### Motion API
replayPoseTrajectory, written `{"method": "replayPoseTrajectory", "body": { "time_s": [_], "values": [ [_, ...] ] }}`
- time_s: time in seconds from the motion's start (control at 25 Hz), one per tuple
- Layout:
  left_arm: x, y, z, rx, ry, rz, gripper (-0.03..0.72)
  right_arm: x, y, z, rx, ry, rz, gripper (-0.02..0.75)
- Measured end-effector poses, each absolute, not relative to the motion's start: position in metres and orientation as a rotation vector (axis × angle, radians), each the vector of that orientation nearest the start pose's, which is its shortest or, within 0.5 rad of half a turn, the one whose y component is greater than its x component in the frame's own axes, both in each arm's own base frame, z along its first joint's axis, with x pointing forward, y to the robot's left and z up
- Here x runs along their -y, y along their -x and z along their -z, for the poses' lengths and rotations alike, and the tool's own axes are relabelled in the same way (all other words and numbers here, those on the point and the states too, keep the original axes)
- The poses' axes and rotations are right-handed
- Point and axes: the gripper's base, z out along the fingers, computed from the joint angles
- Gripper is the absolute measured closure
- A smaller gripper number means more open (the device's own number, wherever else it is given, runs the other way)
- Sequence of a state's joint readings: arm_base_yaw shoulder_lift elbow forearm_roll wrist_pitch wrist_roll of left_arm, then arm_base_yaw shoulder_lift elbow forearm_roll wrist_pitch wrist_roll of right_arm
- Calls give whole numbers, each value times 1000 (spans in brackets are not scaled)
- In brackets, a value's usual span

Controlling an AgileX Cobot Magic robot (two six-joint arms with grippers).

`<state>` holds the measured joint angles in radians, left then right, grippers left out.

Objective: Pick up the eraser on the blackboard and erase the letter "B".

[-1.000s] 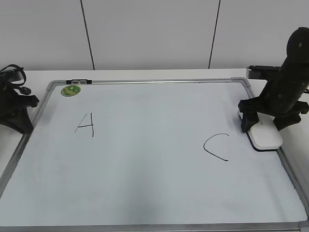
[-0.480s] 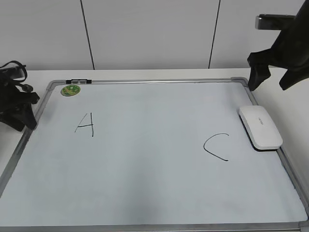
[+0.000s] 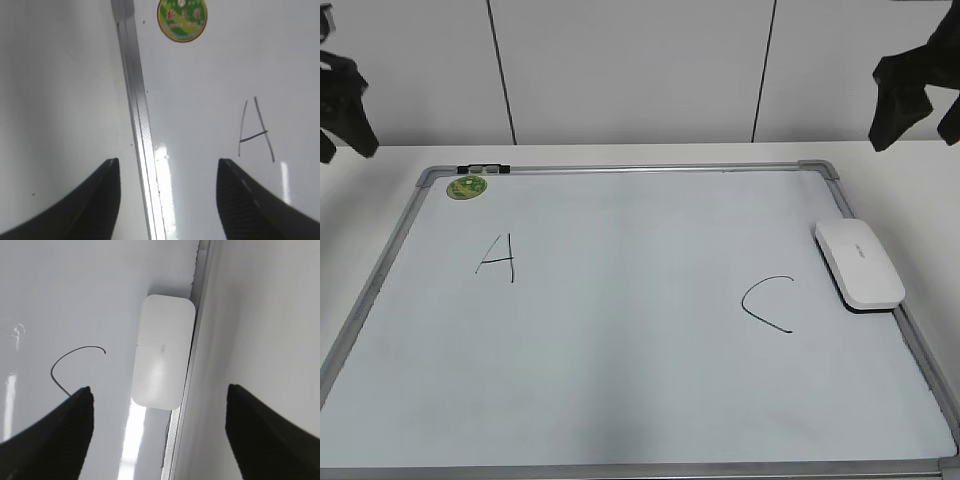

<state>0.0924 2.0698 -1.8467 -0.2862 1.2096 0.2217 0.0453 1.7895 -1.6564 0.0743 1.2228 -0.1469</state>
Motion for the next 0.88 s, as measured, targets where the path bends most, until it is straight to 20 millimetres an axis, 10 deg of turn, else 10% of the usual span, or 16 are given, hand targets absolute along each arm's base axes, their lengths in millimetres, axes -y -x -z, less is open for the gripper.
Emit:
{"method": "replayPoseTrajectory", "body": {
  "time_s": [0.44, 0.88],
  "values": [
    [-9, -327, -409, -2538, -121, 220, 244, -20, -309, -383, -2656, 250, -60, 142],
    [5, -172, -418, -2456, -100, 212, 244, -15, -196, -421, -2484, 242, -44, 143]
  ]
}}
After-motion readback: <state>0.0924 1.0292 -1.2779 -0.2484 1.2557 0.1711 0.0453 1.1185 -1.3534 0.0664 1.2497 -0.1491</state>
